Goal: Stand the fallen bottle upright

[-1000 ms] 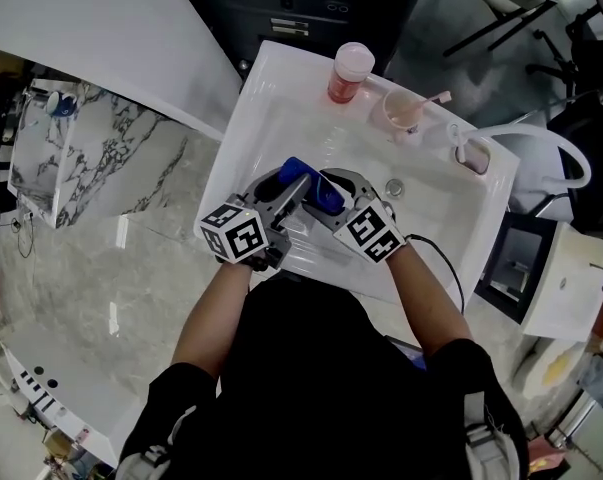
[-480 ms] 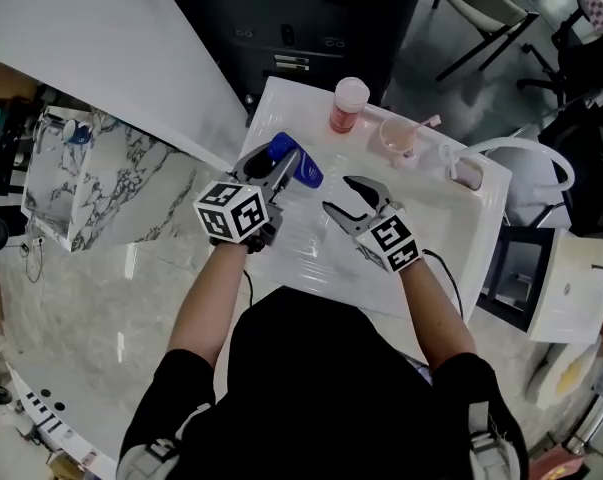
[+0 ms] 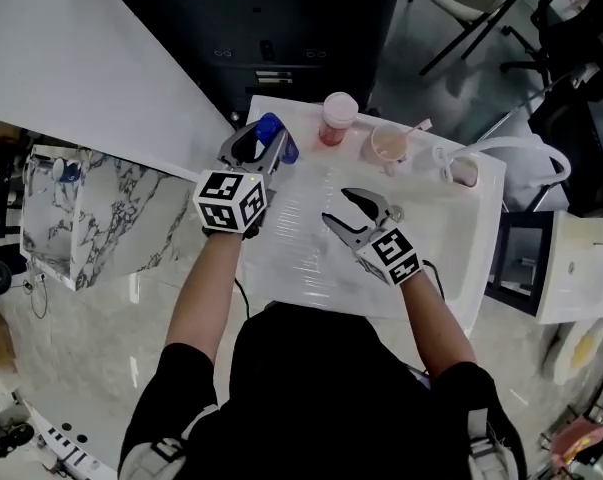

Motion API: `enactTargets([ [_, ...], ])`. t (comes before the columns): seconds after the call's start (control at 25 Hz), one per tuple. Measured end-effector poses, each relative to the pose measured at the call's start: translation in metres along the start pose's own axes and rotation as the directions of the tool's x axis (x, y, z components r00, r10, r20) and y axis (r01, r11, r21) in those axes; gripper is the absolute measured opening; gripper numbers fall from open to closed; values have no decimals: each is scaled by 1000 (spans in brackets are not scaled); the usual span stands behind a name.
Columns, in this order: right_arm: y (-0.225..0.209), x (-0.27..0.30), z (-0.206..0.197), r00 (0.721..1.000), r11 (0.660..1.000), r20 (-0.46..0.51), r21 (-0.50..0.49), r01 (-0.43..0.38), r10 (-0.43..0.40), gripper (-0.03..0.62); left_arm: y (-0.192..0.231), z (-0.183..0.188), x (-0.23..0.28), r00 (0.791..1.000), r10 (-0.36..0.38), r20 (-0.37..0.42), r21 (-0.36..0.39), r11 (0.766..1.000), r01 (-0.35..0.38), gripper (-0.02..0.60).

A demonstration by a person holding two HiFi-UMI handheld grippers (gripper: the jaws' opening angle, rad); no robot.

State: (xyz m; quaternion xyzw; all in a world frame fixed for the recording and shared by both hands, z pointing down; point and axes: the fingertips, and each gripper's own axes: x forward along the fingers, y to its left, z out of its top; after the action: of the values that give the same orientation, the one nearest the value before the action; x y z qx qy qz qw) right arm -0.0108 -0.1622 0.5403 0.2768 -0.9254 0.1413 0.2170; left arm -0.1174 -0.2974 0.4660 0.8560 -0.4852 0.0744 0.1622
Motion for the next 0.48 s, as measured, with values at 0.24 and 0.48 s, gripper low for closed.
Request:
enactTargets([
  [0.24, -12, -12, -7, 997, 995, 7, 75, 72, -73, 256, 5, 2, 27, 1000, -4, -8, 80, 997, 4, 160],
  [0.48, -18, -30, -11, 993, 983, 23, 144, 115, -119, 253, 5, 0, 45, 1000, -18, -5, 128, 992, 18, 160],
])
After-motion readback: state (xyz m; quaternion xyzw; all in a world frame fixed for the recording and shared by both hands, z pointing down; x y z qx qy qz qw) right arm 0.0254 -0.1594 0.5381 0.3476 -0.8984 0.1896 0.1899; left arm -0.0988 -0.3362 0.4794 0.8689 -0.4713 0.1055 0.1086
